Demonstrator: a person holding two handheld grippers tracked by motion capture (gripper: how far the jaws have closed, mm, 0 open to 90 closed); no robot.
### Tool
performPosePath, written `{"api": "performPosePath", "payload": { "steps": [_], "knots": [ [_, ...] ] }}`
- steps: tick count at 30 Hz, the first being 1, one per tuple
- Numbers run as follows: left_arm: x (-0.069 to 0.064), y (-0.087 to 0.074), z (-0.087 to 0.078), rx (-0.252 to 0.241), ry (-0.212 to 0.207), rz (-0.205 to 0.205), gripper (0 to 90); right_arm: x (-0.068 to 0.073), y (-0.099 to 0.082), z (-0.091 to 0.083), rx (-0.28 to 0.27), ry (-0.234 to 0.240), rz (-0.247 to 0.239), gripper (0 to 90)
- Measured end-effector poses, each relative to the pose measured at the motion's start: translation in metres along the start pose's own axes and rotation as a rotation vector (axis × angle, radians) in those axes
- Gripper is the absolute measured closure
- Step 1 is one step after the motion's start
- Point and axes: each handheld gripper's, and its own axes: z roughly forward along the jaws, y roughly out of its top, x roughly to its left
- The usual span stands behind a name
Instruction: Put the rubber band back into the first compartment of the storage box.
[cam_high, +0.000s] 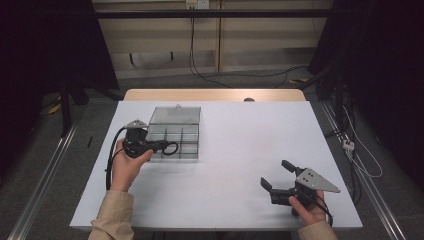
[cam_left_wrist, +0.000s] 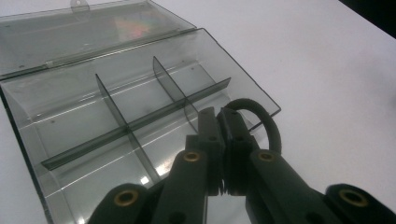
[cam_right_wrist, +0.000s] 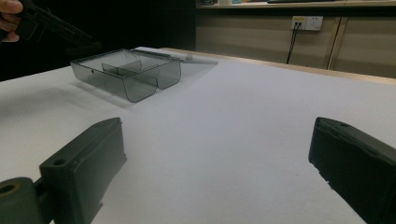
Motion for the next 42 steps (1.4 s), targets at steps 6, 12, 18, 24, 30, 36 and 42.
{"api": "performPosePath", "payload": {
  "steps": [6,12,18,24,30,36,42],
  "knots": [
    [0.005,0.002,-0.002,-0.009,0.007,-0.006,88.4,0.000,0.000,0.000,0.000,0.000,-0.001,3.1],
    [0.008,0.006,-0.006,-0.029,0.006,-0.012,88.3,0.000,0.000,0.000,0.000,0.001,0.000,3.1],
    [0.012,0.008,-0.008,-0.034,0.013,-0.014,88.3,0.000,0.000,0.000,0.000,0.001,0.002,3.1],
    [0.018,0.008,-0.007,-0.043,0.023,-0.018,88.3,0.000,0.000,0.000,0.001,0.000,0.002,3.0],
    [0.020,0.011,-0.006,-0.037,0.033,-0.012,88.3,0.000,-0.001,0.000,0.002,0.001,0.002,3.1],
    [0.021,0.015,-0.004,-0.038,0.029,-0.003,88.4,0.000,-0.001,0.000,0.002,0.002,0.003,3.1],
    [0.025,0.016,-0.001,-0.034,0.039,-0.009,88.3,0.000,-0.001,0.000,0.003,0.001,0.005,3.1]
  ]
}}
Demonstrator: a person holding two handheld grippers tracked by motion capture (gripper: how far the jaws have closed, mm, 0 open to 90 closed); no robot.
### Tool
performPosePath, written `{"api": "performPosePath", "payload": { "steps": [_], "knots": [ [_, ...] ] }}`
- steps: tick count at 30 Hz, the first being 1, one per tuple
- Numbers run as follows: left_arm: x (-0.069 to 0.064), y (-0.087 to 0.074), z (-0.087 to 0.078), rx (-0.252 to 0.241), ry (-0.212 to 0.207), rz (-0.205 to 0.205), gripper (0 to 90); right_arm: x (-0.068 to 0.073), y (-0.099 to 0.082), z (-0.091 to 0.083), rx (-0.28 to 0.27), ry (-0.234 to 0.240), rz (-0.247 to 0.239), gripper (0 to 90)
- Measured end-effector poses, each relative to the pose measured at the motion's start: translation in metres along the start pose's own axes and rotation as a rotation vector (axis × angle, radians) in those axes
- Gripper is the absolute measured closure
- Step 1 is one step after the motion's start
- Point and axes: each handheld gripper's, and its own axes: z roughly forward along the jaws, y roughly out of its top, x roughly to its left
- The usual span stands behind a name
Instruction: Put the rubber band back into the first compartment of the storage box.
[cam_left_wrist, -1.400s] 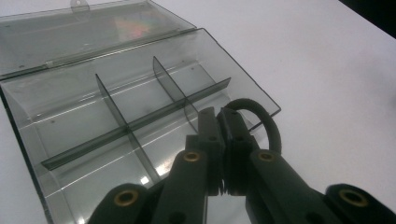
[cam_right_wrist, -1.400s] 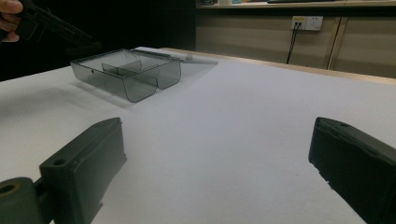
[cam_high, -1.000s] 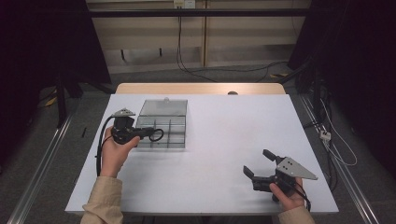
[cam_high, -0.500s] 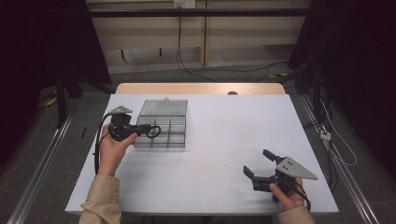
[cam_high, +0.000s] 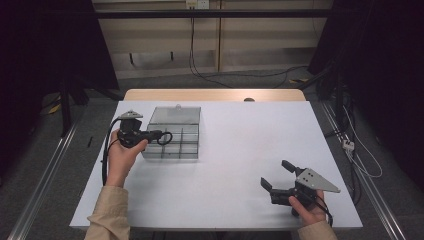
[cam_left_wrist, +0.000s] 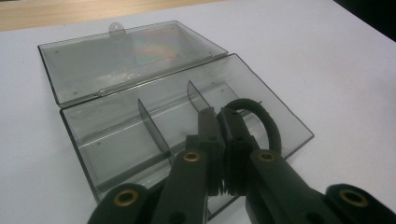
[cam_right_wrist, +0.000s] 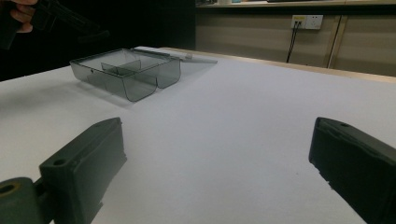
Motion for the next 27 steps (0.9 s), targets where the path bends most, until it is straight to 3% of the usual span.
{"api": "performPosePath", "payload": {
  "steps": [27],
  "knots": [
    [0.012,0.005,0.005,-0.024,0.023,-0.001,88.4,-0.001,-0.001,0.001,0.001,-0.004,0.002,3.1]
  ]
}}
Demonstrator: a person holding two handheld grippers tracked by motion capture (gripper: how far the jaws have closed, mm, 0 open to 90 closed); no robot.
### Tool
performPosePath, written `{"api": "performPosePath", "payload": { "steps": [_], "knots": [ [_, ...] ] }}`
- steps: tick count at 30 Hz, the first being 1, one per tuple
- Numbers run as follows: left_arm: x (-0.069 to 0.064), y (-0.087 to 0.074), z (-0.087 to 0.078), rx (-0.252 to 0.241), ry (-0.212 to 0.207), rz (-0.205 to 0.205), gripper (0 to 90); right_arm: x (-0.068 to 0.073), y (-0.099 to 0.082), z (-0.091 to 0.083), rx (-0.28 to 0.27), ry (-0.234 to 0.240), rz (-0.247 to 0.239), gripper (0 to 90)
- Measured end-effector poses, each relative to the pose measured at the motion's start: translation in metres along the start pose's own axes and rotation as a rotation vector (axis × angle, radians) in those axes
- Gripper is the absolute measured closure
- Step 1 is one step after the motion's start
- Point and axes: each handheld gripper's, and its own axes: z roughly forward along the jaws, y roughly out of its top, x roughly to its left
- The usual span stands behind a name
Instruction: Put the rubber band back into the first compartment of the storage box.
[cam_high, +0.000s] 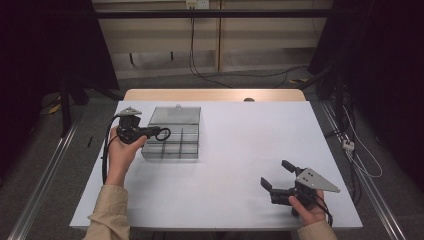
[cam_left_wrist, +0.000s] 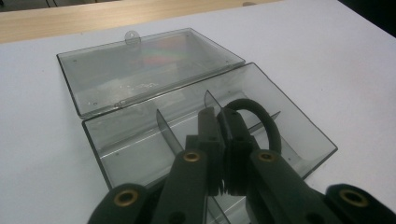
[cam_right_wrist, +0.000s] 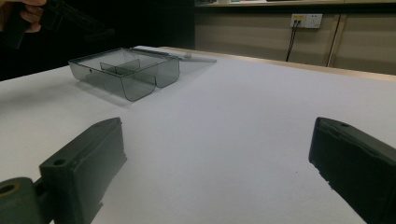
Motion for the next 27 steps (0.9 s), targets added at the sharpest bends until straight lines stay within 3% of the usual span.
{"api": "performPosePath", "payload": {
  "steps": [27],
  "knots": [
    [0.016,-0.002,0.011,0.008,0.054,-0.011,88.2,0.000,-0.001,0.001,0.001,0.003,0.007,3.0]
  ]
}}
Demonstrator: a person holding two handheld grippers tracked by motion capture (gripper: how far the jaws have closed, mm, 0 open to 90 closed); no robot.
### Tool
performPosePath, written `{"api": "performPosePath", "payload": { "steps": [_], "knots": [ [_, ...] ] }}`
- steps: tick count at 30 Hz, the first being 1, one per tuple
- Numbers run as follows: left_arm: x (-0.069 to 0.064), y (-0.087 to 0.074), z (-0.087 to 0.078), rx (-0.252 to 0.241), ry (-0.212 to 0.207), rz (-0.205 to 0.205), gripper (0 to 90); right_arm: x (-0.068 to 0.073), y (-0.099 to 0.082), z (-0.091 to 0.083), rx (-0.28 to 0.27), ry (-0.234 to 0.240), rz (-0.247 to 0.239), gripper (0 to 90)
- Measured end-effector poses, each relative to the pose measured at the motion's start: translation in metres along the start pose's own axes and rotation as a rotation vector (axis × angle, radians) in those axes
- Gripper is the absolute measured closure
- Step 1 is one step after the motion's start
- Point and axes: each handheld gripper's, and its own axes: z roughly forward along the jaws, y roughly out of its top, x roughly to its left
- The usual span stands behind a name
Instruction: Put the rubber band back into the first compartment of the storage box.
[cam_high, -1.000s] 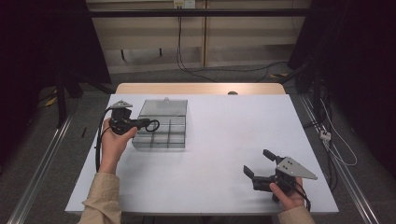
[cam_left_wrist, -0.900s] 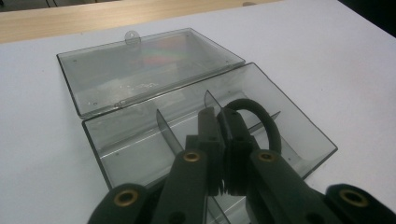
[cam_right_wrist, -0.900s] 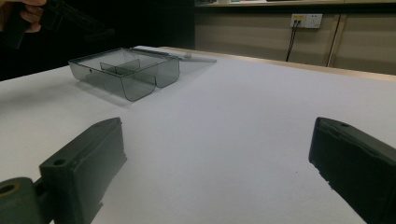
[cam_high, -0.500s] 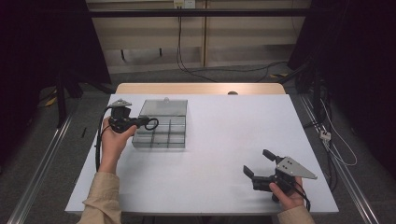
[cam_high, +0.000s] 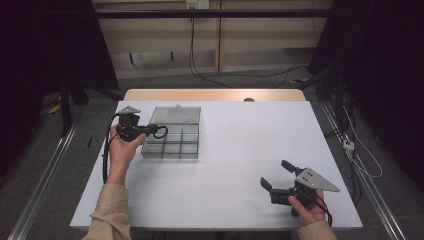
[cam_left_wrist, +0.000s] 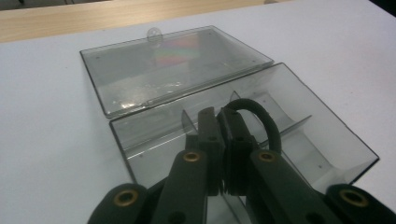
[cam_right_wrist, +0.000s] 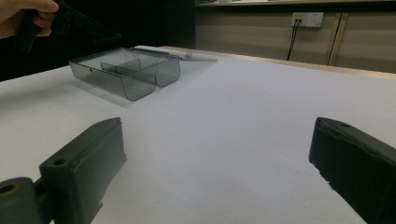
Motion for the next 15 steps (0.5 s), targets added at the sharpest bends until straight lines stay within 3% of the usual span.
{"api": "performPosePath", "payload": {
  "steps": [15],
  "knots": [
    [0.0088,-0.0023,0.0069,0.009,0.010,-0.012,88.2,-0.0008,-0.0001,0.0000,0.002,0.000,0.000,3.1]
  ]
}}
